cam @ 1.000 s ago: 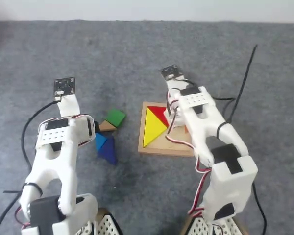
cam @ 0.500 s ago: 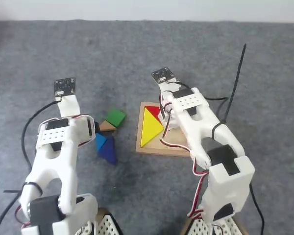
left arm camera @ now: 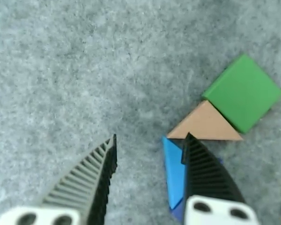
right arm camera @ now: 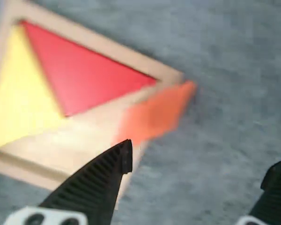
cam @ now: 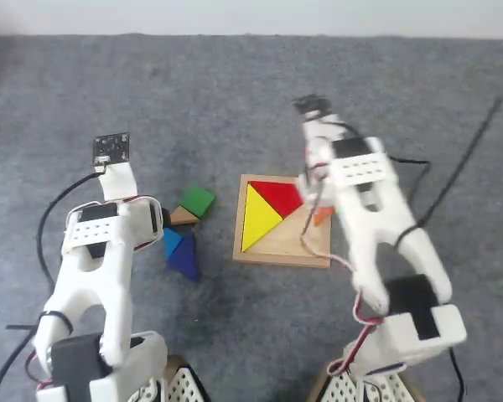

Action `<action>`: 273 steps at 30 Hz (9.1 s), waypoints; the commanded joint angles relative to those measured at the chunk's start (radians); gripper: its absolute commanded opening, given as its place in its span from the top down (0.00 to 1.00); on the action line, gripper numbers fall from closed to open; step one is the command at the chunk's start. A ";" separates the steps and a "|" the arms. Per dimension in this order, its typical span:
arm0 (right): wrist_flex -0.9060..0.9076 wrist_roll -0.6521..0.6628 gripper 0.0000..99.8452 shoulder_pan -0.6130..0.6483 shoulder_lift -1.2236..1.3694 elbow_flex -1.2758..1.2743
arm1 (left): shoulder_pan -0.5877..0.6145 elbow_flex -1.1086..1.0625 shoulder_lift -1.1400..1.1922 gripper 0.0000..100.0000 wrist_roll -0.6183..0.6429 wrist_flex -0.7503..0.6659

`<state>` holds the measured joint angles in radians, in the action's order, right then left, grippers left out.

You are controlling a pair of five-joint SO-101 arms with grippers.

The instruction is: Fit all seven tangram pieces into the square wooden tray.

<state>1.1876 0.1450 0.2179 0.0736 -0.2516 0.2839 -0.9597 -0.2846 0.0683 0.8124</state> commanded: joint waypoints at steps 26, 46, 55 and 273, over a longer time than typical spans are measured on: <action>-0.142 0.060 0.57 -0.062 0.170 0.035 | -0.005 0.019 -0.002 0.78 -0.009 -0.006; -0.199 0.020 0.56 -0.047 0.260 0.233 | -0.005 0.018 -0.002 0.78 -0.009 -0.005; -0.193 0.020 0.56 -0.019 0.335 0.245 | -0.005 0.018 -0.002 0.78 -0.009 -0.005; -0.119 -0.021 0.56 0.142 0.090 0.112 | -0.003 0.004 -0.002 0.78 -0.009 -0.009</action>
<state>1.0618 0.1128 0.3468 0.2378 -0.1933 0.2839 -0.9613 -0.2846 0.0683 0.8124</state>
